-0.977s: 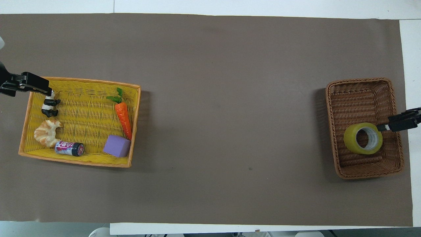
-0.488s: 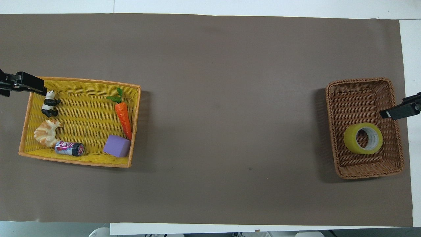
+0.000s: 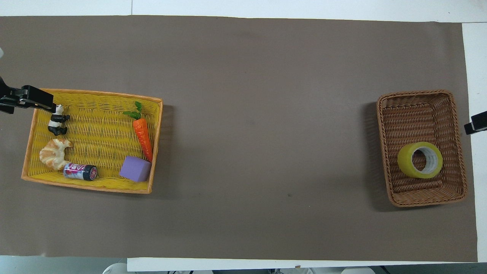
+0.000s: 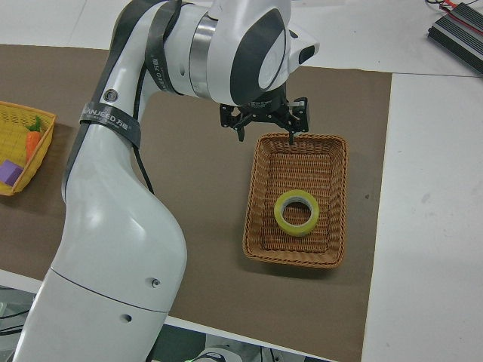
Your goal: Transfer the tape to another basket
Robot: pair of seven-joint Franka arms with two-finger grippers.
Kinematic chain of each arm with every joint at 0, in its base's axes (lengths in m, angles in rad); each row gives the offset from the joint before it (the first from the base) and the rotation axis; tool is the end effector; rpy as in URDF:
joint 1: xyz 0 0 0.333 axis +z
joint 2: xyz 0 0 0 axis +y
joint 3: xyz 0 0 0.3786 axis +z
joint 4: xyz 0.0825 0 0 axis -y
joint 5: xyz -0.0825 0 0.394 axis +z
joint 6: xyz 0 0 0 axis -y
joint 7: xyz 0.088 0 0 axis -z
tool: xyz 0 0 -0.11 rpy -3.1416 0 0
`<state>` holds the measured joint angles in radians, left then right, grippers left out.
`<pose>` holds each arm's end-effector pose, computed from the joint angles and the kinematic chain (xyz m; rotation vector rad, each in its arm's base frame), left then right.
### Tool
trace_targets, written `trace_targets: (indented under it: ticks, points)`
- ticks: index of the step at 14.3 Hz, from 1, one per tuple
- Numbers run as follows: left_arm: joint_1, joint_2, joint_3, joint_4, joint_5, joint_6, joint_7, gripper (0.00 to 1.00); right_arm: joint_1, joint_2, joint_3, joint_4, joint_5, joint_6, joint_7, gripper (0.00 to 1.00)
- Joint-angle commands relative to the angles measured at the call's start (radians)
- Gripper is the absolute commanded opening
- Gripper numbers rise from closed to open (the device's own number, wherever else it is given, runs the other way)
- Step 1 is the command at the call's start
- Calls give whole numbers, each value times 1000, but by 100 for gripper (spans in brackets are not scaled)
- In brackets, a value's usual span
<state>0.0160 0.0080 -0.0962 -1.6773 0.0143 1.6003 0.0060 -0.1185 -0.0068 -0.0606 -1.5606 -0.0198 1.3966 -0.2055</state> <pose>0.5630 -0.0435 0.6308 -3.1192 0.1362 0.1318 0.5330 -0.0991 0.6789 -3.1205 -0.0383 0.2471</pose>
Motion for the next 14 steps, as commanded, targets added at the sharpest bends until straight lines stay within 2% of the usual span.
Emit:
trace_targets:
  ticks: [1,9,12,14]
  points:
    - [-72,-36,82,-39,19,26,8,100,25,47,5,51,-23,-13,27,100]
    - [-108,-34,101,-36,15,30,5,100,82,-21,-48,16,-11,-11,46,100]
    - [-108,-25,153,8,-89,15,-3,100,112,-32,-64,11,-11,-5,67,100]
    - [-110,-22,151,33,-96,-19,-3,100,154,-30,-102,11,-11,-4,112,100]
